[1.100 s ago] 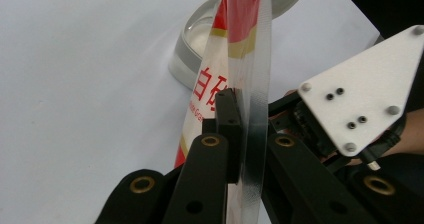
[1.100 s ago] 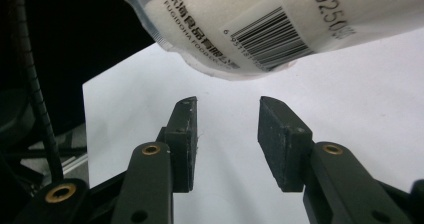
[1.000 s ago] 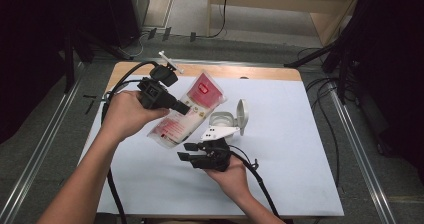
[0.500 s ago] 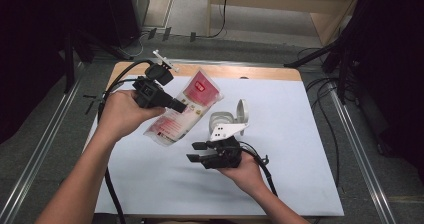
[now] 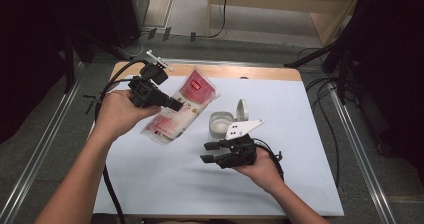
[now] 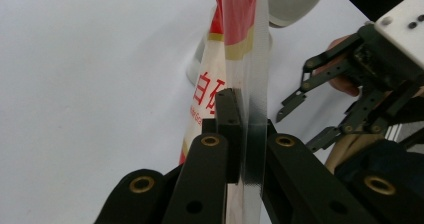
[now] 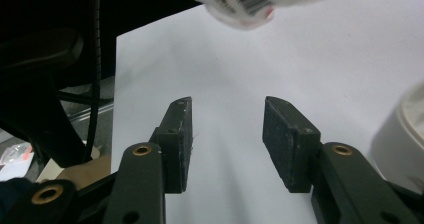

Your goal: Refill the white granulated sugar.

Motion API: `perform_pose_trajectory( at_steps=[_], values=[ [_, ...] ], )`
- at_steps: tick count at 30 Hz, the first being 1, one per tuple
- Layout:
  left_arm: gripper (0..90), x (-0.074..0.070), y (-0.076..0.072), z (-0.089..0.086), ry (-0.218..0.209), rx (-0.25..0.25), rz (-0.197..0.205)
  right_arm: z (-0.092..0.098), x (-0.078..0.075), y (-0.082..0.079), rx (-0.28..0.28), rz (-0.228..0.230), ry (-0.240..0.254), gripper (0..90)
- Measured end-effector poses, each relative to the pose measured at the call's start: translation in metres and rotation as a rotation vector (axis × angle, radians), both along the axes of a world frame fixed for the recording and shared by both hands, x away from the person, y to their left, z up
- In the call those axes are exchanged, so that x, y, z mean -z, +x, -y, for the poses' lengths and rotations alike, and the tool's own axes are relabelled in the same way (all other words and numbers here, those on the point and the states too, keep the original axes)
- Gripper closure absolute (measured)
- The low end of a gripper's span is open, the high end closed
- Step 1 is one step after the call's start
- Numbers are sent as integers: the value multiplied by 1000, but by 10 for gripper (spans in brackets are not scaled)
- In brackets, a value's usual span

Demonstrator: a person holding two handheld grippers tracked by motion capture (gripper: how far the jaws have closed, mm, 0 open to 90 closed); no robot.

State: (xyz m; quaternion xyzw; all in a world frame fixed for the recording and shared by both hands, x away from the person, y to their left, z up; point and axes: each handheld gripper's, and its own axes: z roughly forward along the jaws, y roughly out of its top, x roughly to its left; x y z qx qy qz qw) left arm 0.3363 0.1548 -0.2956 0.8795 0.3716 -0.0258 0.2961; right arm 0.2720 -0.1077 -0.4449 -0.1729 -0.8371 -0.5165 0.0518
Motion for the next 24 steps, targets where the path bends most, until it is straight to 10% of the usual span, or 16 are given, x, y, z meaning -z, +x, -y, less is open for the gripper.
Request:
perform_pose_trajectory(
  at_steps=[24],
  values=[
    [900,50,70,-14,34,-161,17,46,3,5,46,6,-25,566]
  ],
)
